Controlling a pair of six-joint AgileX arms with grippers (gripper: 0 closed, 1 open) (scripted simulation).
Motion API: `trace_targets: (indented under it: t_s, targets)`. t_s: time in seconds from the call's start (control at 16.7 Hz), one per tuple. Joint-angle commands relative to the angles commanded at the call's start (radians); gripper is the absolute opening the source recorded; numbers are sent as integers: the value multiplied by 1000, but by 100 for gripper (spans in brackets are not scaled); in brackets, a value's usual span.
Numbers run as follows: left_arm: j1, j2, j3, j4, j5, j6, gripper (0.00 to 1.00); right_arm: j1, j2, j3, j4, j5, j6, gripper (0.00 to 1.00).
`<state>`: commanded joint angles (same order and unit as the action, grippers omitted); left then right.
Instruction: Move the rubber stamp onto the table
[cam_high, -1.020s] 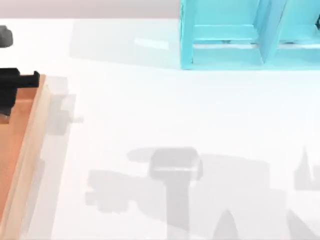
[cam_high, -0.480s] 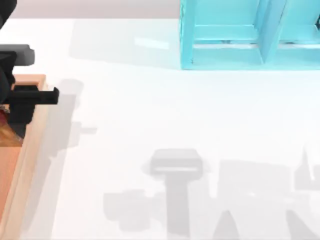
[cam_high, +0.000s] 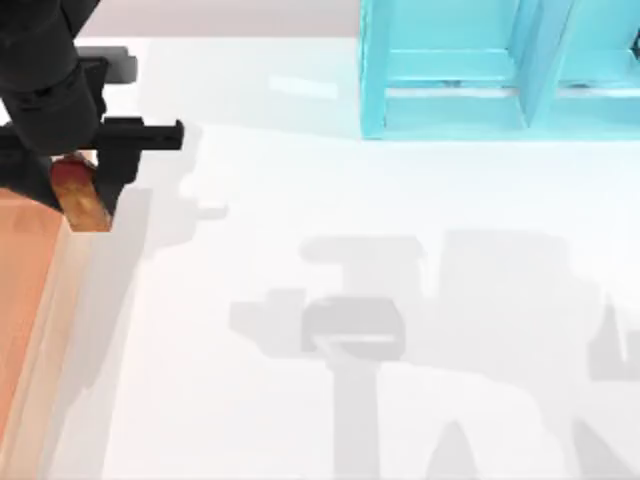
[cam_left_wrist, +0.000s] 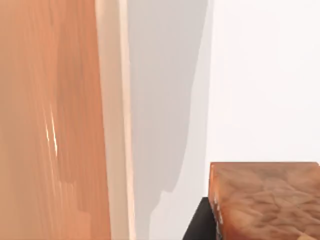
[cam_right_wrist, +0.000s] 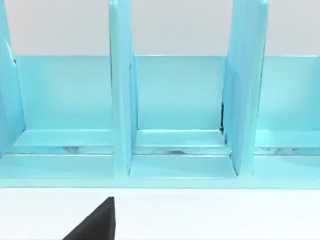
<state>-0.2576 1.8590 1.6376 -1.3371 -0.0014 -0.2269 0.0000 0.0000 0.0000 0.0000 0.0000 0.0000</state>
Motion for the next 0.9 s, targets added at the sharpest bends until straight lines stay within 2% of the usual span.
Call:
trace_targets:
  t_s: [0.24,0.42,0.9]
  targets:
    - [-33,285,202,57,7,-49,0,0,0,0,0,0,0,100]
    - [-59,418,307,91,8,-69,0,0,0,0,0,0,0,100]
    - [-67,457,327,116,6,-69,0,0,0,0,0,0,0,100]
